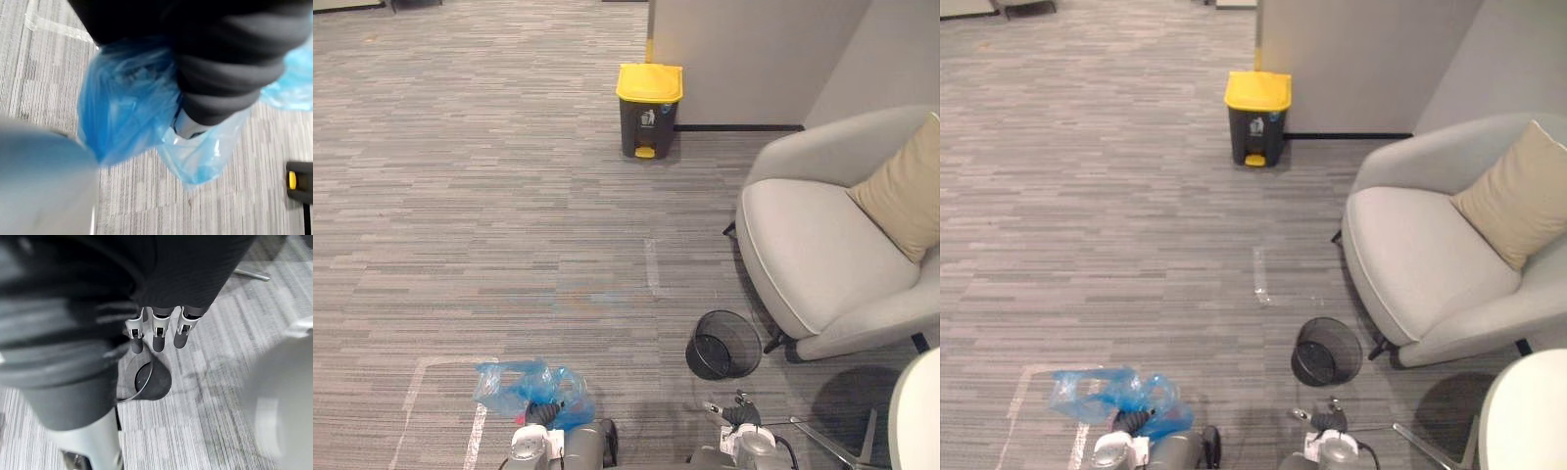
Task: Gather rubbish on tea table into small bin, then transfer packed bag to large trash can.
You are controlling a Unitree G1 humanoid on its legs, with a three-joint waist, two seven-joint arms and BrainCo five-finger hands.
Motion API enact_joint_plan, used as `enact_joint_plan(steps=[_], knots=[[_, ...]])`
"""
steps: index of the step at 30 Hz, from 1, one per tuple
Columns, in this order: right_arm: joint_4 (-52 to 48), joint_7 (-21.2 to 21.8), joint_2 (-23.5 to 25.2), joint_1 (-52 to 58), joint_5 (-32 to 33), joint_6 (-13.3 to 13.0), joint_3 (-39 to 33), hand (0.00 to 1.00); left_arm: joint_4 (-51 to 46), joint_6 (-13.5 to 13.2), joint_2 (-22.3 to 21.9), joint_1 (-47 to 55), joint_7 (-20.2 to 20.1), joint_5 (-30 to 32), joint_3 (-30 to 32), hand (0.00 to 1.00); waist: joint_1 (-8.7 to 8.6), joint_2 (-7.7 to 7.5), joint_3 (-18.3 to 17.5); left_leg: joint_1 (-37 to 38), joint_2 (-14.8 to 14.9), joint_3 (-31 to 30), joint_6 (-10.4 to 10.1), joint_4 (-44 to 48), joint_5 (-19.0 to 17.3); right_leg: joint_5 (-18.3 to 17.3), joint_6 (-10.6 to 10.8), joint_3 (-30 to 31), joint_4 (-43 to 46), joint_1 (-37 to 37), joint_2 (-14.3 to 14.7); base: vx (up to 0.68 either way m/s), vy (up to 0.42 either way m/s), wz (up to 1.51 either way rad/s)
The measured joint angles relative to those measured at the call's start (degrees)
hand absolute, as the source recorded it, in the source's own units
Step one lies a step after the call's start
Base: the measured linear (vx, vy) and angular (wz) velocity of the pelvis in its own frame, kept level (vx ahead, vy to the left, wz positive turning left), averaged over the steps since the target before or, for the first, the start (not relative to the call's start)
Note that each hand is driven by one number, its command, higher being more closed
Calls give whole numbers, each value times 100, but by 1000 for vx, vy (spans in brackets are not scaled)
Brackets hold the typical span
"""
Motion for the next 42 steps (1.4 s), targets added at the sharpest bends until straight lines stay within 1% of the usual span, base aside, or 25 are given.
enact_joint_plan(steps=[3,6,7,9,10,11,12,13,14,15,17,19,21,23,25,27,28,29,30,32,35,37,38,39,42], knots=[[44,2,21,-22,-3,3,-1,0,9,1,-14,-29,-2,-1,36,100,-11,-88,42,481,-29,-130,1,-424,-94,-23,-160,-415,-1017,-436,449,325,-22,19],[41,3,-10,71,-3,5,-107,0,28,-3,3,-67,-6,2,29,100,-177,-101,33,720,-119,-359,-112,-567,-210,295,-681,-432,-1824,-488,660,405,-87,61],[32,19,-18,141,19,-12,-349,0,79,-1,-36,-77,-3,4,84,100,-232,15,-60,970,-19,-636,-234,-523,-370,541,-860,-598,-1992,-238,772,895,-179,107],[0,37,-95,134,11,2,-392,0,57,-2,-270,-116,-12,6,200,100,-217,195,-81,949,109,-606,-483,-69,-138,507,-961,-858,-1721,-46,745,650,-152,59],[-170,57,-124,151,7,5,-329,0,1,-12,-462,-105,-8,5,362,100,-192,407,-34,799,312,-456,-556,869,-59,343,-827,-937,-1784,22,956,353,-174,18],[-309,35,-126,198,14,12,-161,0,-90,-12,-578,6,-16,5,492,100,-165,452,-30,344,626,-33,-578,2364,116,416,-1029,-984,-2570,604,1155,326,-146,-6],[-336,43,-126,214,15,11,-84,0,-208,-11,-655,54,-19,4,525,100,-111,558,-67,5,927,123,-502,3095,-70,324,-1132,-777,-2659,809,1362,253,-15,-30],[-346,42,-97,167,15,9,-64,0,-249,-10,-662,66,-20,4,532,100,-72,563,-71,-102,993,213,-486,3272,-141,288,-1132,-718,-2692,886,1395,499,10,-64],[-354,41,-21,41,18,10,-39,0,-354,-10,-596,46,-19,2,536,100,54,412,-29,-492,1030,392,-476,3389,-287,241,-1159,-531,-2836,1155,1389,618,-2,-66],[-406,41,112,-20,24,11,7,0,-467,-22,-531,-31,-17,3,533,100,154,252,52,-791,985,411,-465,3174,-353,242,-1157,-351,-3101,1454,1335,494,-23,-64],[-442,32,181,-111,64,9,9,0,-573,-28,-544,-84,-14,5,536,100,196,165,95,-1157,928,386,-501,2207,-338,243,-1150,-163,-3410,1884,1241,447,74,-59],[-440,22,181,-116,66,9,-11,0,-584,-36,-579,-122,-13,5,533,100,209,168,97,-1305,823,227,-556,1266,-94,167,-1026,-58,-3507,2081,1132,441,168,-49],[-407,-61,59,-76,69,20,-32,0,-548,-65,-655,-107,-18,3,467,100,263,299,13,-1381,746,69,-603,56,1301,-185,-572,338,-3616,2368,1051,507,301,-70],[-434,-74,173,-34,70,39,-51,0,-478,-66,-602,-217,-9,3,466,100,268,80,-83,-1370,512,305,-409,258,913,-265,-516,526,-3389,2337,695,541,315,-37],[-455,-71,214,59,64,41,-54,0,-476,-61,-614,-249,-13,3,387,100,292,38,-95,-1158,400,533,-191,370,710,-195,-416,725,-2534,2062,471,534,306,-21],[-448,-57,263,122,57,45,-15,0,-475,-27,-592,-234,-11,4,170,100,268,39,-77,-753,277,617,-48,400,384,171,-15,847,-1172,1670,316,485,265,-10],[-467,-51,262,132,53,45,26,0,-475,1,-594,-252,-7,4,98,100,252,64,-41,-315,237,639,-12,328,165,350,163,940,462,1023,279,448,209,-11],[-481,-51,261,139,53,44,39,0,-476,2,-591,-258,-7,4,85,100,235,61,-27,-174,220,640,-9,273,127,335,138,916,805,863,279,515,201,-3],[-568,-51,260,202,47,42,51,0,-473,5,-605,-227,-6,4,81,100,138,93,15,288,175,605,-11,6,48,222,7,723,1495,400,279,393,104,10],[-719,-55,260,299,44,18,56,0,-472,4,-617,-245,-5,5,62,100,96,131,46,742,183,559,-35,-330,-21,106,-105,283,1524,-119,279,381,55,8],[-774,-65,256,287,40,3,25,0,-351,4,-572,-355,-3,5,79,100,43,111,90,1469,199,546,-117,-868,-115,56,-292,-507,-277,-690,402,469,-50,6],[-767,-61,255,275,40,0,18,0,-337,3,-560,-363,-7,6,77,100,-25,112,92,1728,212,489,-166,-1105,-142,267,-360,-580,-1165,-760,572,345,-76,22],[-723,-62,257,218,28,1,9,0,-324,-5,-522,-360,-10,11,65,100,-118,83,76,1890,202,355,-275,-1222,-205,704,-428,-506,-2014,-727,734,522,-155,54],[-616,-56,215,197,5,-4,-26,0,-208,-8,-458,-376,-21,53,66,100,-168,49,79,2051,212,138,-383,-1311,-271,1301,-1041,-358,-2223,-640,845,532,-171,46],[-567,-54,139,64,2,2,-146,0,-94,-6,-499,-424,-18,122,85,100,-148,287,90,2068,487,-102,-542,-1030,-177,869,-1156,-558,-2019,-513,1001,595,-216,21]])
